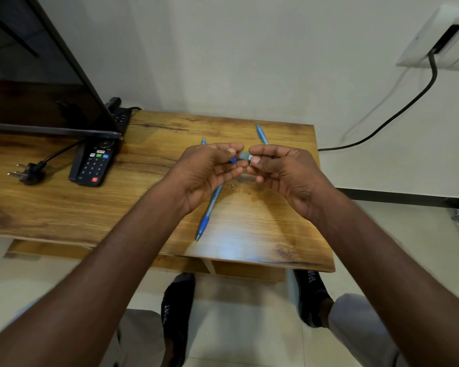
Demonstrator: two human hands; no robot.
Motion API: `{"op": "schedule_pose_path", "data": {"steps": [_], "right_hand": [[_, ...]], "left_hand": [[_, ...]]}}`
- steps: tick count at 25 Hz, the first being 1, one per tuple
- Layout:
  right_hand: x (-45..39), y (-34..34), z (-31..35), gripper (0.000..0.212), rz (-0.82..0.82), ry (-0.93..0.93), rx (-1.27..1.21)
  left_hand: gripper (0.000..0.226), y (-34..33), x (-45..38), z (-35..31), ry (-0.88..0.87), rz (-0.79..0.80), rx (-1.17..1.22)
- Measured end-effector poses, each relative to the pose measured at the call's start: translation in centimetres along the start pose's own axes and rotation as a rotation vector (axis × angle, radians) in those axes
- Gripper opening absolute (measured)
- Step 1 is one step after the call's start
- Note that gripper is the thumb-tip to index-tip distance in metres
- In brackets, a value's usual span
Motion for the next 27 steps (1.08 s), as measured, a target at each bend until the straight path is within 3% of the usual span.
{"op": "schedule_pose_path", "data": {"steps": [7, 12, 22, 27], "right_hand": [[0.3, 0.4, 1.5, 0.020, -0.142, 0.162, 0.326], [0.5, -0.1, 2.0, 0.026, -0.138, 0.200, 0.437], [0.5, 0.6, 2.1, 0.039, -0.160, 0.180, 0.254], [0.2, 0.0, -0.1, 0.027, -0.111, 0.037, -0.076]], "left_hand": [[0.024, -0.1, 0.0, 1.6, 0.155, -0.017, 0.084], [0.023, -0.4, 0.2, 1.9, 0.191, 0.000, 0.082], [0.020, -1.1, 0.4, 2.0, 0.128, 0.005, 0.078], [0.008, -0.6, 0.1, 2.2, 0.128, -0.029, 0.160]]}}
Point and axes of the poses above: each hand's wrist, its own x-axis away from the middle knuckle, its own y-axis out of the back of the hand, z = x × y, the point moved 7 cm from there along -x, towards the middle knuckle, and after that the axes turned 10 degrees about z, right-handed, at the moved point
